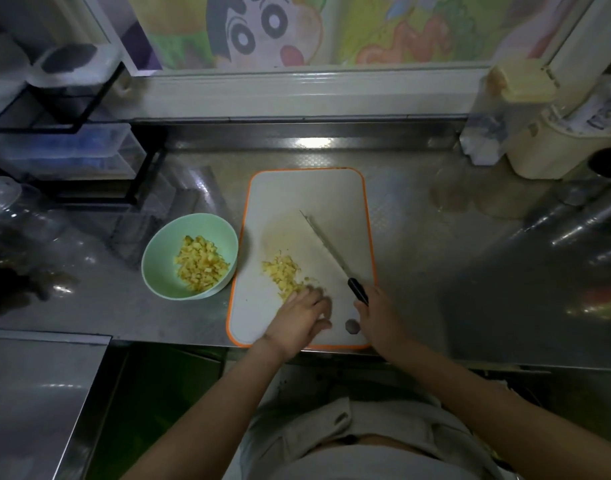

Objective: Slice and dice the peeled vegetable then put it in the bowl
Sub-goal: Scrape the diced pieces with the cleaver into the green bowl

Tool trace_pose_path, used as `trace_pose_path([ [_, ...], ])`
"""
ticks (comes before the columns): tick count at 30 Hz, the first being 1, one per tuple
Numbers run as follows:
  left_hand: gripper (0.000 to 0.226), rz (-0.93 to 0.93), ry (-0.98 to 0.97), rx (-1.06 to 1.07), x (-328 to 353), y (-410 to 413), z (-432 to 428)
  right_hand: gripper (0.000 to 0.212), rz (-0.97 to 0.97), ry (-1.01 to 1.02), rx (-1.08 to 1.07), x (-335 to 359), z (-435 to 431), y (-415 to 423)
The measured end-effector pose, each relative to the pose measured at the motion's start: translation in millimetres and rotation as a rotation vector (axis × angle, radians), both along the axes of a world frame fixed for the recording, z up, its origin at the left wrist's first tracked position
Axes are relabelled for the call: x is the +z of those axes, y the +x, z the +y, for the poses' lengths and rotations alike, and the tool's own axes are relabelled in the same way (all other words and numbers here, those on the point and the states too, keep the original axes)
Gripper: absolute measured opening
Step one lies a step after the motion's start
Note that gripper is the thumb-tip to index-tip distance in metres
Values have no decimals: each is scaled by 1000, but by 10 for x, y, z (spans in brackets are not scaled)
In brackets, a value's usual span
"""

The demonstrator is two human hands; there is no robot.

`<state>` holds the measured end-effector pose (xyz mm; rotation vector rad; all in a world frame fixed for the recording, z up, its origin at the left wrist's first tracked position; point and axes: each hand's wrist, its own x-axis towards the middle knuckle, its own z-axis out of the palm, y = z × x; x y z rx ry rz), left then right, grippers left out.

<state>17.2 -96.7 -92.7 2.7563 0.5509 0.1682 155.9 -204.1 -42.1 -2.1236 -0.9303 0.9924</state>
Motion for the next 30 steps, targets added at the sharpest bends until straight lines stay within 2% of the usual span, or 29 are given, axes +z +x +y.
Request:
trace_pose_path([
  [3,10,-21,45,134,-7,23,91,42,48,26,-21,-8,-23,18],
  [8,20,-138,115,239,57,53,193,35,19,38,-87,-126,-85,18],
  [10,29,-194,46,348,96,13,226,32,-19,49,-116,-130,-109,-3],
  [13,48,-249,-175,601,50,-86,370,12,-68,113,-166,-82,-138,-44],
  [15,50,-211,-307,696,-22,-147,473,19,-32,123,-214,-94,-135,-38],
  [18,46,-182,-442,727,-83,-178,493,28,45,97,-249,-233,-156,-39],
  [21,44,-274,-495,739,-70,-148,380,33,113,76,-269,-382,-192,-91],
  [27,40,-446,-529,813,-107,37,169,26,328,13,-148,-361,-200,-332],
  [30,41,-492,-558,853,-89,126,127,21,284,-21,-106,-403,-124,-432],
])
